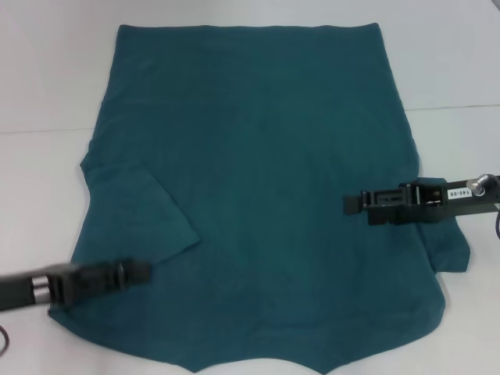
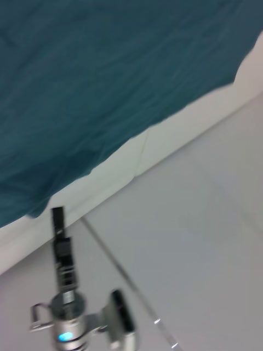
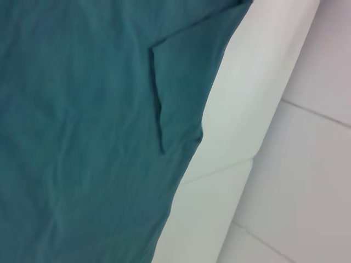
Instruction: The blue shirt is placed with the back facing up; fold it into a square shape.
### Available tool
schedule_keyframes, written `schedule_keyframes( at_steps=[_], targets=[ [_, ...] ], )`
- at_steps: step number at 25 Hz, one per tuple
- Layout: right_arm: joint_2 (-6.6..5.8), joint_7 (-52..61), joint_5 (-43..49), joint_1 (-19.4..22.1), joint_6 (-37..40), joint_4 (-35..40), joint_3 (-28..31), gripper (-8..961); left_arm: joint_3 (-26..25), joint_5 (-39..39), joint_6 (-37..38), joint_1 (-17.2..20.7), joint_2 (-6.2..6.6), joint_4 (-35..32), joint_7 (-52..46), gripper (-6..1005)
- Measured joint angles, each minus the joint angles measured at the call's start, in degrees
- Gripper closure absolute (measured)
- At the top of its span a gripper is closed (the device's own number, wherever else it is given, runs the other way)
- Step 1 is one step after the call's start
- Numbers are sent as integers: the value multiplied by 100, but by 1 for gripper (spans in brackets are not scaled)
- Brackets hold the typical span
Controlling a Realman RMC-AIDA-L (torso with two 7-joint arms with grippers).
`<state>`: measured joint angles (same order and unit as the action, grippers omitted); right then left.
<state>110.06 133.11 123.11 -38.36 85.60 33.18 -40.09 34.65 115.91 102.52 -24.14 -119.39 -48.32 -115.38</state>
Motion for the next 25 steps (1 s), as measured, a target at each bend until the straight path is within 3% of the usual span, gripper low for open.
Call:
schedule_keyframes(
  at_steps=[4, 11, 15, 20, 25],
  targets=[
    [-132, -7, 26, 37, 445, 93, -16, 86, 134, 7, 33, 120, -112, 17, 439, 217],
    [-678, 469, 543, 255, 776, 272, 16, 88, 109, 1, -9, 129, -151, 22, 405, 215],
    [-894, 894, 883, 424, 801, 494, 106, 88, 94, 2, -47, 116, -160, 35, 339, 215],
    [-931, 1216, 1174, 587, 829, 892, 318, 89, 105, -9, -89, 60, -166, 39, 267, 215],
    [-767, 1194, 1428, 604, 476, 864, 376, 90, 92, -28, -145, 36, -173, 38, 228, 216]
  ],
)
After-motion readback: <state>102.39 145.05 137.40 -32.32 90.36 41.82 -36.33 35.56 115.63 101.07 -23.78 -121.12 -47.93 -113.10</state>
